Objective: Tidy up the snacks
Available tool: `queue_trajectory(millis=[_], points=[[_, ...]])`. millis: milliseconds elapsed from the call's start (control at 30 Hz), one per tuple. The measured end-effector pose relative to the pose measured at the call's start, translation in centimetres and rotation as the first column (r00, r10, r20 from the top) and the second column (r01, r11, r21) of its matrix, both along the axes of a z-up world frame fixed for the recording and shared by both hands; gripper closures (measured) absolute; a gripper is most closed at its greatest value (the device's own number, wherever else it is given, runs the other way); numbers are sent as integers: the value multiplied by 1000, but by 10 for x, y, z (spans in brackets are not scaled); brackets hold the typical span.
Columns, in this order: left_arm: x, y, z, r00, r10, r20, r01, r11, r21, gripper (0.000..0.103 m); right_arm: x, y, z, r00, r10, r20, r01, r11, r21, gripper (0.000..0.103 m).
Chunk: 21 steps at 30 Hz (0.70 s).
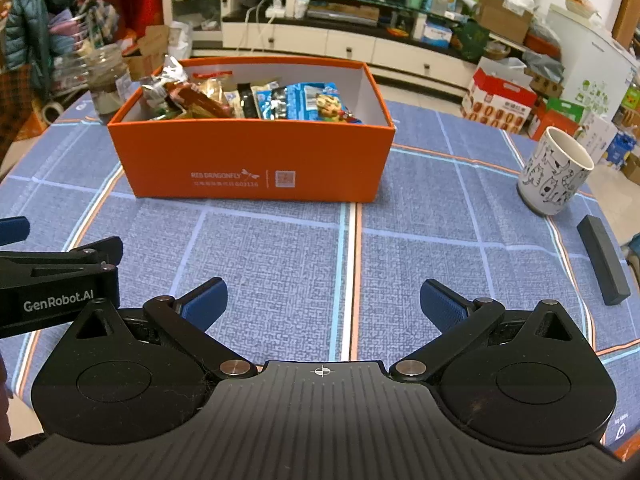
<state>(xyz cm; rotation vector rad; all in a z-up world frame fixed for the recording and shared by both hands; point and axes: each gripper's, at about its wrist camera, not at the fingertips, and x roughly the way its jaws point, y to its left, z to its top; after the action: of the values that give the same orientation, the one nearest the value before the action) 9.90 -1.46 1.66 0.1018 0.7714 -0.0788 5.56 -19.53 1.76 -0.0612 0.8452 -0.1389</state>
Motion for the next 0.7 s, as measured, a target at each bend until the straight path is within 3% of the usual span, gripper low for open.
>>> queue_trajectory(millis=[700], points=[[-1, -2, 0, 1000, -17, 5, 17, 1000, 11, 7, 0, -3, 1, 1000, -8, 4, 8, 1000, -3, 7]])
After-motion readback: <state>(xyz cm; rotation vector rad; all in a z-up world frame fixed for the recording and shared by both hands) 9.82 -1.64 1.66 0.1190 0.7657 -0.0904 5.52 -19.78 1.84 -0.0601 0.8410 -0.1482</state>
